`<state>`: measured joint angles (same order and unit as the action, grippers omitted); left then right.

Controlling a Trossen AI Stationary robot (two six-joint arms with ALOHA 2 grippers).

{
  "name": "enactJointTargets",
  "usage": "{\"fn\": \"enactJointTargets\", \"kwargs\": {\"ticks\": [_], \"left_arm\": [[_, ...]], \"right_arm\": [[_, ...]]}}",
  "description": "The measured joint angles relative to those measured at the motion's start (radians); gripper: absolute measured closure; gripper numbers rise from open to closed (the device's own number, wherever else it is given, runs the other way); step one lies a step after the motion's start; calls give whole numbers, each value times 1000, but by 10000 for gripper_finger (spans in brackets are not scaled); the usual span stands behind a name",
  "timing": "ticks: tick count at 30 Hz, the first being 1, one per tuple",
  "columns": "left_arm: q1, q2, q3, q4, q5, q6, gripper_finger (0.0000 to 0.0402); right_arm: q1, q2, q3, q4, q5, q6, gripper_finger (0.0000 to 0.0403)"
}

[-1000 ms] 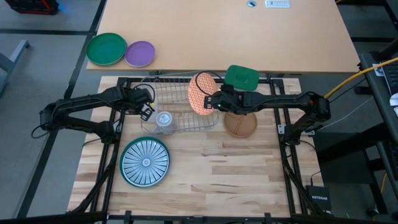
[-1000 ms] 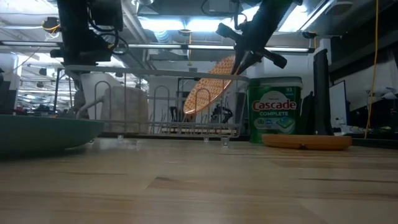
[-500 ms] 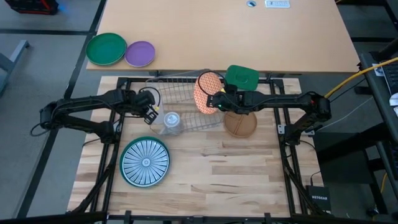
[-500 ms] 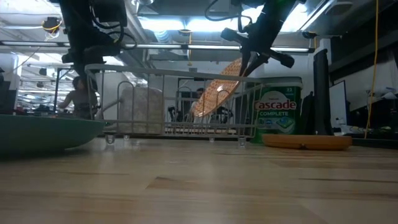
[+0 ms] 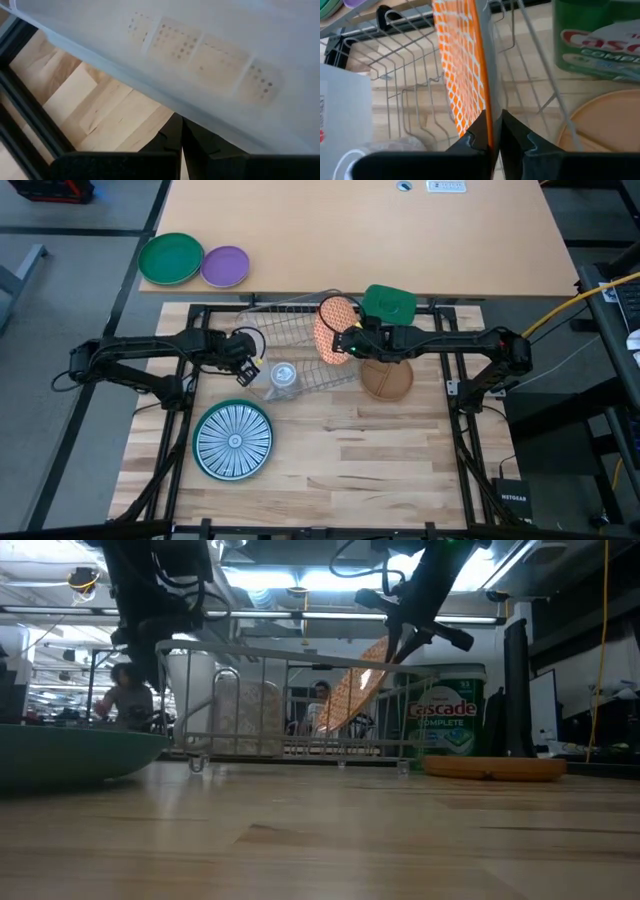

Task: Sort dishes
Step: Put the orange plate in the dish rack

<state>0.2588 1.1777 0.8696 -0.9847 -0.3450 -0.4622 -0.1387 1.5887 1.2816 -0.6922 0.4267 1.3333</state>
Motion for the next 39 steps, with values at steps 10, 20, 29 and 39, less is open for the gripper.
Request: {"fn": "enactJointTargets", "kwargs": {"ticks": [10, 20, 29, 39], "left_arm": [[0, 51, 0, 3, 1, 25, 400], [0, 51, 0, 2, 1, 51, 400], [0, 51, 2, -28, 1, 53, 400], [0, 50, 2, -46, 2, 95, 400]], "right_arm": [[2, 1, 0, 14, -123, -34, 350], [2, 3, -1, 10, -202, -39, 348], [1, 3, -1, 8, -276, -83, 345], [3, 2, 0, 59, -335, -111, 278]]}}
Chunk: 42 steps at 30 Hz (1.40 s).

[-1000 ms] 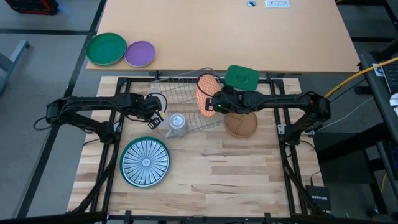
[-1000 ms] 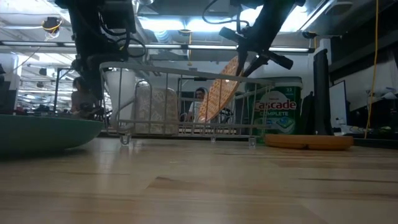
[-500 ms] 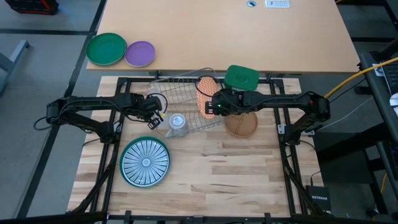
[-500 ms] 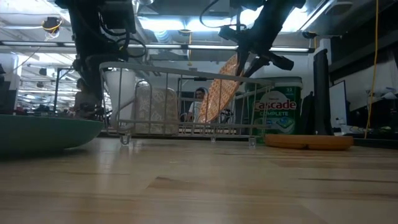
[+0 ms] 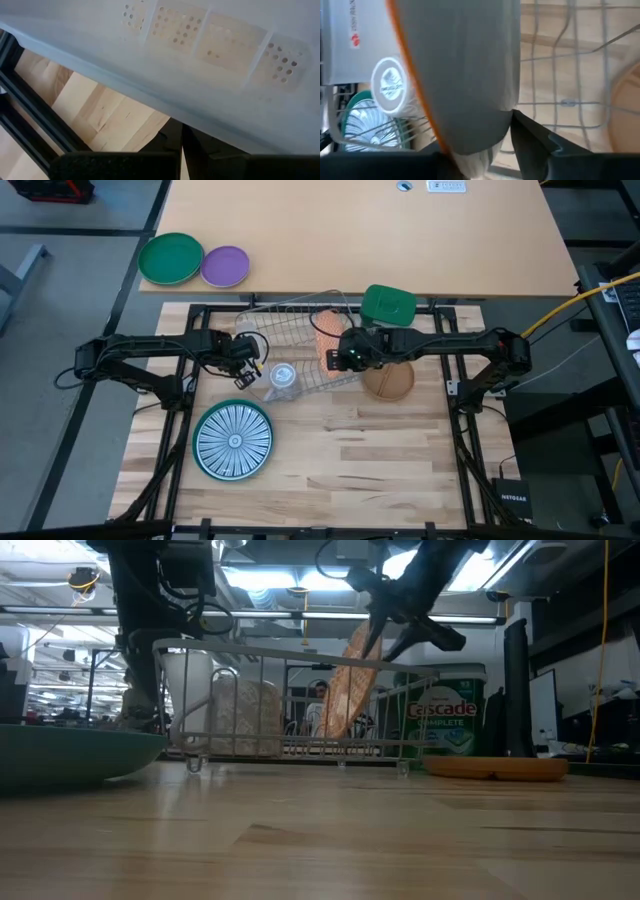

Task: Sort dishes
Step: Put the orange plate in the dish rack, then put the blue and white plate in the dish rack

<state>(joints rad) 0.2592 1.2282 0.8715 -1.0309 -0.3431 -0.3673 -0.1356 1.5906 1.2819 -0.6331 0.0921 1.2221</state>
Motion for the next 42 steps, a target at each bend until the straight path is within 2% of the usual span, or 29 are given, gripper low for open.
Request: {"fn": "enactJointTargets", "kwargs": {"ticks": [4, 14, 29, 34, 42], "left_arm": [[0, 0, 0, -1, 0, 2, 400], [0, 0, 0, -4, 0, 1, 400], [0, -16, 0, -9, 0, 30, 400], [0, -75, 0, -39, 0, 12, 400], [0, -211, 0, -222, 14, -103, 400]], "right_arm": [[0, -1, 1, 27, 7, 0, 264], [-2, -1, 1, 45, 49, -3, 262], [-33, -1, 1, 37, 29, -309, 262], [-50, -1, 1, 37, 20, -397, 262], [-48, -1, 1, 38, -32, -529, 262]]}}
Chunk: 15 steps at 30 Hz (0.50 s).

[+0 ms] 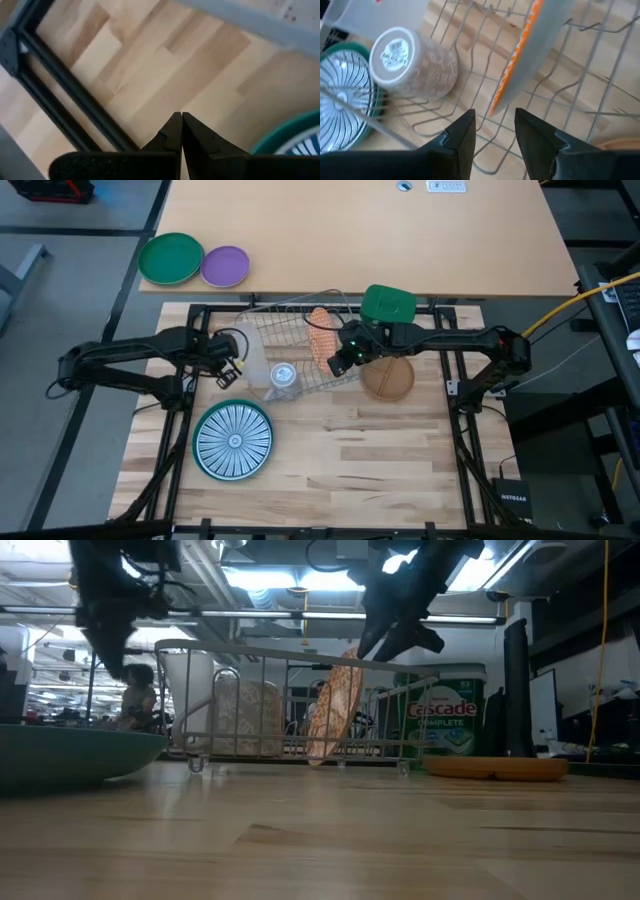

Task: Sort dishes
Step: Put the blue and white plate in the dish rack

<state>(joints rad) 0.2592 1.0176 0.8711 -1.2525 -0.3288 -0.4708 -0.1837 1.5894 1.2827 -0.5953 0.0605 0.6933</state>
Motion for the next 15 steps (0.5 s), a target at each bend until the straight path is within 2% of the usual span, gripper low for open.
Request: {"fn": "enactJointTargets", "kwargs": {"ticks": [3, 9, 15], "left_arm": [[-1, -58, 0, -27, 80, 3, 400], [-51, -156, 0, -56, 309, 4, 400], [-126, -193, 0, -55, 385, -51, 400]], "right_arm": [[0, 0, 0, 0, -20, -51, 262], [0, 0, 0, 4, -52, -100, 262], [0, 0, 0, 7, -154, -116, 262]]}}
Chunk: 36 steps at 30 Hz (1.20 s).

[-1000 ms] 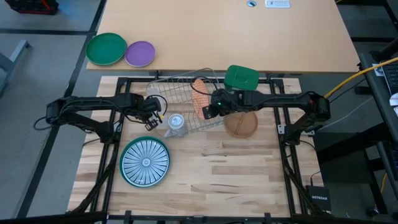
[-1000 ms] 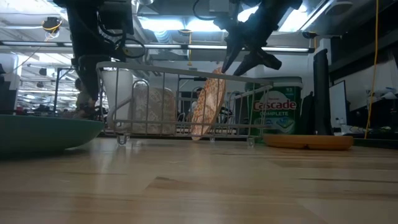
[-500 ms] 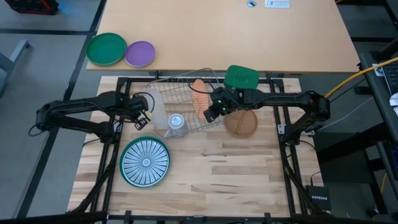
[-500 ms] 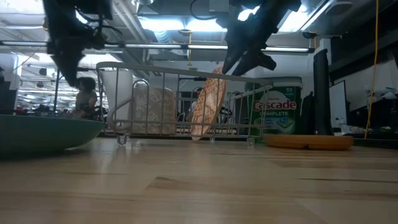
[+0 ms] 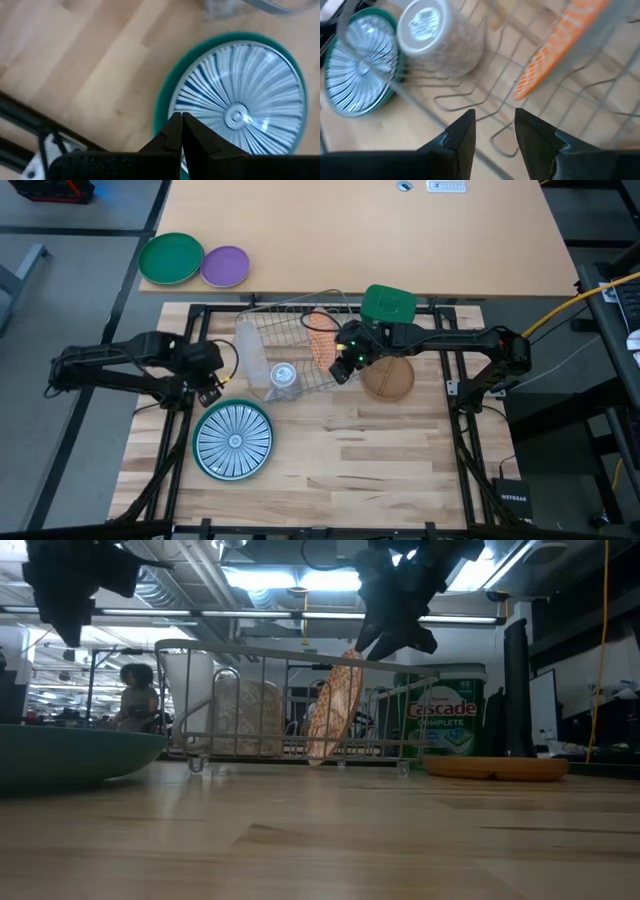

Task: Sort dishes
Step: Put the blue and white plate in the dish rack

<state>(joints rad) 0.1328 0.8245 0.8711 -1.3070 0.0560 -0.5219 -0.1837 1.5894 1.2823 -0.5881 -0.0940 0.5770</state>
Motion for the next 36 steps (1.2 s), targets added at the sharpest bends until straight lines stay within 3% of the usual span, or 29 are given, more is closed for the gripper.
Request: {"fn": "enactJointTargets", "kwargs": {"ticks": [11, 17, 20, 27, 36], "left_arm": [[-112, 26, 0, 10, 34, -2, 400], [-121, 75, -1, 9, 33, -8, 400], [-121, 105, -1, 14, -2, 75, 400], [-120, 177, -1, 21, -7, 109, 397], [-120, 267, -1, -23, 17, 107, 297]], "right_arm": [[1, 0, 0, 69, -106, -126, 262], [1, 0, 0, 64, -119, -169, 262], [1, 0, 0, 64, -135, -193, 262], [1, -1, 0, 62, -135, -236, 262], [1, -63, 0, 34, -135, -302, 262]]}}
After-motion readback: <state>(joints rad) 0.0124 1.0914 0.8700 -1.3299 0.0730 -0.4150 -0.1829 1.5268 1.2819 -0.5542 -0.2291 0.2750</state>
